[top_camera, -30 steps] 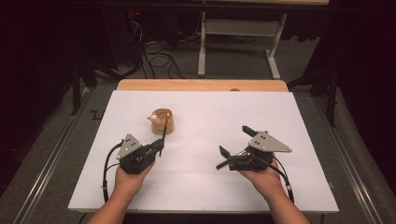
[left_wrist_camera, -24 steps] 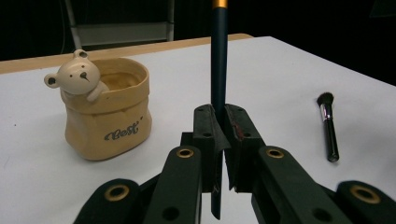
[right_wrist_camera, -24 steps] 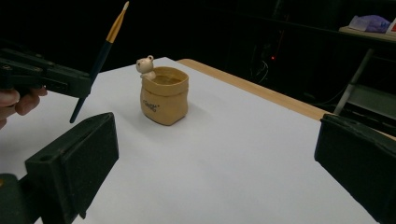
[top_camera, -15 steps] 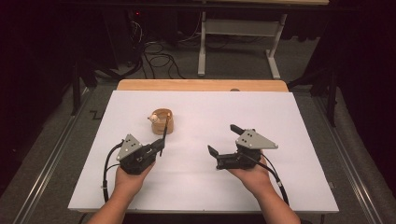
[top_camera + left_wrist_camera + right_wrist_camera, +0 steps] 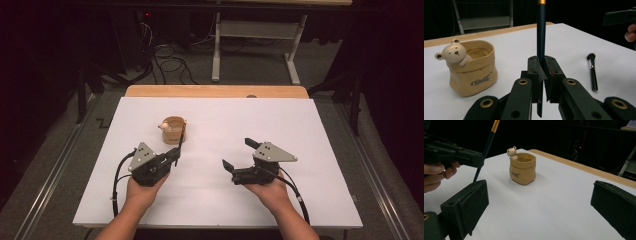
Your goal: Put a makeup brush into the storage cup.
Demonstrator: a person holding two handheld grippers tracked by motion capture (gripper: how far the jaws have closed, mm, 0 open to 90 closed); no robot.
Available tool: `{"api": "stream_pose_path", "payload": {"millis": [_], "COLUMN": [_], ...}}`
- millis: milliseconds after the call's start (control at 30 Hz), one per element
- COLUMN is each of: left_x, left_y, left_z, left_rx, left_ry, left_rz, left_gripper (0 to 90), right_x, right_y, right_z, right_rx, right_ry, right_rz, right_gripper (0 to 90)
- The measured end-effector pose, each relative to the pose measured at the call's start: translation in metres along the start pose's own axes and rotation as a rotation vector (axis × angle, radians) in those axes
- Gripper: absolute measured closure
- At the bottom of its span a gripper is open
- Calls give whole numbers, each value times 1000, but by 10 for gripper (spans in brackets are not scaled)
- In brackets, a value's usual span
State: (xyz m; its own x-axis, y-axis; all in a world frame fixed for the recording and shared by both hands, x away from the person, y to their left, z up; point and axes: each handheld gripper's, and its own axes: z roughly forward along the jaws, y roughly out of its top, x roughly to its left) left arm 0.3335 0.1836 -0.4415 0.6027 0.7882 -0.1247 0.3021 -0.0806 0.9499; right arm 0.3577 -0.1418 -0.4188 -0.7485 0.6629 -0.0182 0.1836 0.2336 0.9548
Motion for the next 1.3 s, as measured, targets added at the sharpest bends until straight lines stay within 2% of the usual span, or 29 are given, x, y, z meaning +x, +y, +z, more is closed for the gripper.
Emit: {"api": "stream_pose_path", "payload": {"millis": [133, 433, 633, 733, 933, 1300], "left_x": [-7, -18, -29, -34, -40, -50], "left_y": [2, 11, 17, 19, 18, 8], "left_z": [3, 9, 20, 26, 36, 41], "left_rx": [-2, -3, -12, -15, -11, -15], "left_ry": [-9, -29, -52, -66, -85, -124], "left_rz": [4, 26, 57, 53, 48, 48], "left_gripper": [837, 838, 838, 838, 838, 837], "right_x": [0, 2, 3, 4, 3, 4], "right_y": [-1, -5, -5, -5, -6, -7], "right_z": [-2, -4, -4, -4, -2, -2], "right_rx": [-15, -8, -18, -11, -16, -12], "right_ry": [11, 22, 25, 26, 36, 42], "right_rz": [10, 15, 11, 25, 29, 42], "right_gripper": [30, 30, 31, 33, 34, 47]}}
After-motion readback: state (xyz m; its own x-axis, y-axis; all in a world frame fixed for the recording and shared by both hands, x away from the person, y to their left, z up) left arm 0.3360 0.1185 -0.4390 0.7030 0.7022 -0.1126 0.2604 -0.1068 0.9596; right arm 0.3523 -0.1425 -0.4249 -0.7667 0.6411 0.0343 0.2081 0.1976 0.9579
